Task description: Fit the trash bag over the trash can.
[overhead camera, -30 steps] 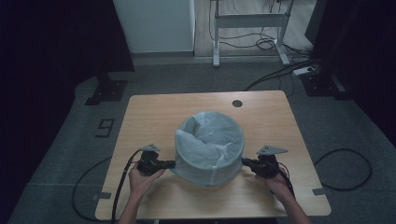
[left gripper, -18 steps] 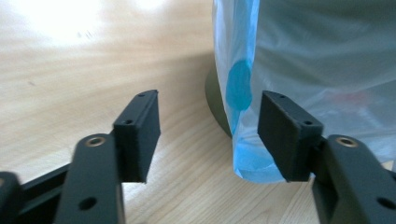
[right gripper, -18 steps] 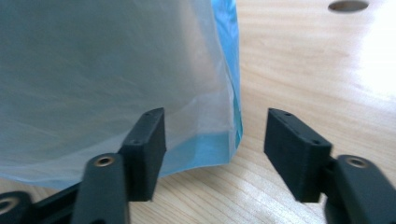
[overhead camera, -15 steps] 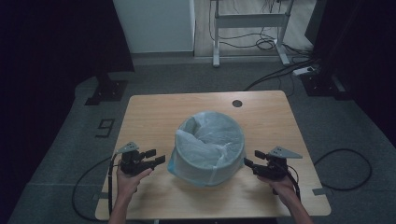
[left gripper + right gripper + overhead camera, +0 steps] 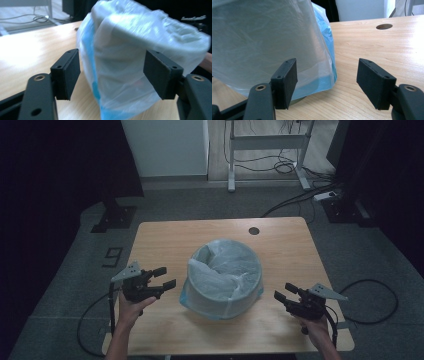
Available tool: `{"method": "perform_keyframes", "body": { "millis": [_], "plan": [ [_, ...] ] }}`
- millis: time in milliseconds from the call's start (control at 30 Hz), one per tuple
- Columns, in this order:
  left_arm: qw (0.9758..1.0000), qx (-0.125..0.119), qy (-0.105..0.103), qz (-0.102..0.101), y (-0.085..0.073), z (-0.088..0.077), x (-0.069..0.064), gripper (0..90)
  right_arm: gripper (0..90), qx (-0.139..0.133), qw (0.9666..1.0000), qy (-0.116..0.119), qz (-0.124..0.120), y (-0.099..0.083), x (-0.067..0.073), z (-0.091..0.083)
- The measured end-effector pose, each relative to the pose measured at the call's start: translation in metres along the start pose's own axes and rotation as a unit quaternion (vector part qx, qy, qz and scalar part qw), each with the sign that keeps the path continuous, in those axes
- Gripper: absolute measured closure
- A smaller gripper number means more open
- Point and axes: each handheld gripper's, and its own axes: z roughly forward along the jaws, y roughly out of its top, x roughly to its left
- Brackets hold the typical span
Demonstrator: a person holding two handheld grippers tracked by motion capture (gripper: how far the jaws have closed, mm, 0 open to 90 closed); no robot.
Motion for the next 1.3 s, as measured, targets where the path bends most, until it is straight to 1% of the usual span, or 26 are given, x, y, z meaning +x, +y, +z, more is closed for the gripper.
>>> {"method": "perform_keyframes", "body": {
  "millis": [67, 133, 167, 233, 300, 367, 467, 600, 667, 700, 767, 833, 900, 967, 1000, 1067, 1167, 1233, 1300],
  "plan": [
    [0.9999, -0.004, -0.013, 0.006, 0.009, 0.000, -0.001, 27.6, 32.1, -0.005, 1.0000, 0.005, 0.006, -0.001, -0.001, -0.004],
    [0.9996, -0.004, -0.026, 0.013, 0.017, 0.001, -0.002, 26.5, 32.1, -0.007, 0.9999, 0.005, 0.007, -0.001, -0.001, -0.008],
    [0.9995, -0.004, -0.029, 0.015, 0.020, 0.001, -0.002, 26.2, 32.1, -0.010, 0.9999, 0.006, 0.008, -0.002, -0.002, -0.009],
    [0.9994, 0.002, -0.031, 0.017, 0.026, 0.003, -0.002, 26.2, 32.1, -0.009, 0.9999, 0.007, 0.008, -0.003, -0.003, -0.011],
    [0.9992, 0.009, -0.031, 0.023, 0.033, 0.006, -0.002, 26.2, 32.1, -0.008, 0.9999, 0.004, 0.008, -0.004, -0.004, -0.012],
    [0.9988, 0.017, -0.035, 0.030, 0.039, 0.010, -0.003, 26.4, 32.1, -0.008, 0.9999, 0.003, 0.011, -0.005, -0.005, -0.012],
    [0.9974, 0.029, -0.051, 0.042, 0.047, 0.018, -0.005, 27.7, 32.1, -0.003, 1.0000, 0.000, 0.009, -0.007, -0.005, -0.011],
    [0.9953, 0.047, -0.065, 0.054, 0.056, 0.028, -0.008, 28.8, 32.1, 0.002, 1.0000, 0.000, 0.007, -0.009, -0.005, -0.010],
    [0.9939, 0.056, -0.071, 0.064, 0.062, 0.032, -0.011, 30.9, 32.1, 0.002, 1.0000, 0.002, 0.008, -0.010, -0.005, -0.010],
    [0.9928, 0.061, -0.077, 0.069, 0.065, 0.034, -0.012, 32.7, 32.2, 0.001, 1.0000, 0.003, 0.008, -0.010, -0.005, -0.010],
    [0.9910, 0.075, -0.078, 0.080, 0.071, 0.040, -0.015, 35.1, 32.6, 0.003, 1.0000, 0.004, 0.008, -0.010, -0.005, -0.010],
    [0.9885, 0.091, -0.080, 0.091, 0.077, 0.046, -0.018, 38.0, 32.9, 0.004, 0.9999, 0.004, 0.009, -0.011, -0.006, -0.009],
    [0.9849, 0.115, -0.081, 0.102, 0.083, 0.054, -0.021, 42.0, 33.3, 0.004, 0.9999, 0.005, 0.011, -0.012, -0.006, -0.010],
    [0.9799, 0.138, -0.090, 0.113, 0.088, 0.063, -0.026, 49.9, 33.7, 0.004, 0.9999, 0.005, 0.012, -0.012, -0.006, -0.010],
    [0.9775, 0.148, -0.092, 0.119, 0.090, 0.068, -0.029, 51.8, 33.8, 0.004, 0.9999, 0.005, 0.012, -0.012, -0.006, -0.010],
    [0.9736, 0.164, -0.092, 0.130, 0.093, 0.077, -0.034, 53.9, 33.9, 0.005, 0.9999, 0.006, 0.011, -0.012, -0.006, -0.010],
    [0.9694, 0.179, -0.099, 0.136, 0.097, 0.087, -0.038, 54.5, 34.2, 0.006, 0.9999, 0.006, 0.011, -0.013, -0.006, -0.009],
    [0.9671, 0.187, -0.099, 0.141, 0.098, 0.092, -0.041, 54.8, 34.3, 0.007, 0.9999, 0.007, 0.012, -0.013, -0.006, -0.009],
    [0.9642, 0.198, -0.098, 0.147, 0.099, 0.096, -0.042, 55.6, 34.5, 0.008, 0.9999, 0.008, 0.011, -0.013, -0.006, -0.009]
  ]
}}
